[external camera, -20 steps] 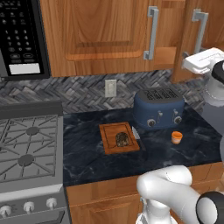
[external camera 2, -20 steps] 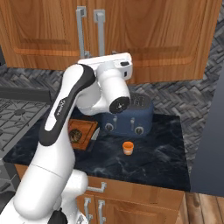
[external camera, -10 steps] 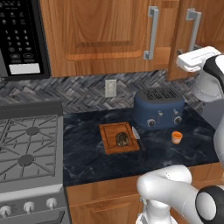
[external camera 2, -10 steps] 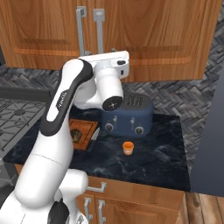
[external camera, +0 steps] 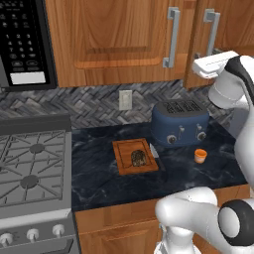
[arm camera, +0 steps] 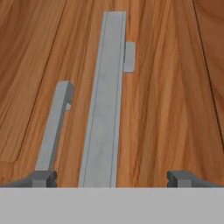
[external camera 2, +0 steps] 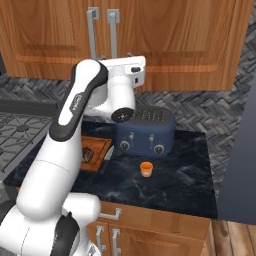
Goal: Pick the bread, place it on the cutting board, pick the jam, place it on the counter, and close the cabinet.
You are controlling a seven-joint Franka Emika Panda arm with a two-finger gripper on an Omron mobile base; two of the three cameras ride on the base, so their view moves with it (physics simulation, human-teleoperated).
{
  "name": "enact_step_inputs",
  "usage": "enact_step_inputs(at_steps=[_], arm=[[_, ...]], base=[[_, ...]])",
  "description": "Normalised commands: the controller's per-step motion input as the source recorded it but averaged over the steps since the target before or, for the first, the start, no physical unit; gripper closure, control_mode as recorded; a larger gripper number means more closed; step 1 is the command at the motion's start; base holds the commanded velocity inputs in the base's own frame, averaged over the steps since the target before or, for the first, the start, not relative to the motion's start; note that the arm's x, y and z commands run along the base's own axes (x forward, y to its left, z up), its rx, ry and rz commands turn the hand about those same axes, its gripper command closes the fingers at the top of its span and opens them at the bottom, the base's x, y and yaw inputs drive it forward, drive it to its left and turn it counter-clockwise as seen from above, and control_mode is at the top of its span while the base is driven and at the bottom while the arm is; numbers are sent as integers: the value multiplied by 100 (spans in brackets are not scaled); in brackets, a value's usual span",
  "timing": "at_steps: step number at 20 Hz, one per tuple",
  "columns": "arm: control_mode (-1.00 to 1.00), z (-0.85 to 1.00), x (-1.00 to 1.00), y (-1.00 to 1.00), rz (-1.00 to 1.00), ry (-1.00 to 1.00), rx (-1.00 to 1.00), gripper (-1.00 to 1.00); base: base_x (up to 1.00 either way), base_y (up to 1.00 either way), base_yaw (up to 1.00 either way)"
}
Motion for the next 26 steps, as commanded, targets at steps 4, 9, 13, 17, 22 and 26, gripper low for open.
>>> enact_step_inputs(at_steps=[4, 9, 13, 17, 22, 26], arm=[[-100, 0, 31, 4, -4, -2, 1, -100], [-100, 0, 31, 1, -4, -2, 2, -100], [-100, 0, 29, 0, -3, -3, 2, -100], [-100, 0, 30, 0, -3, -3, 1, -100], [-100, 0, 30, 2, -3, -3, 0, -100], [-100, 0, 32, 5, -2, -1, 0, -100]], base=[[0, 0, 0], [0, 0, 0], [0, 0, 0], [0, 0, 0], [0, 0, 0], [0, 0, 0]])
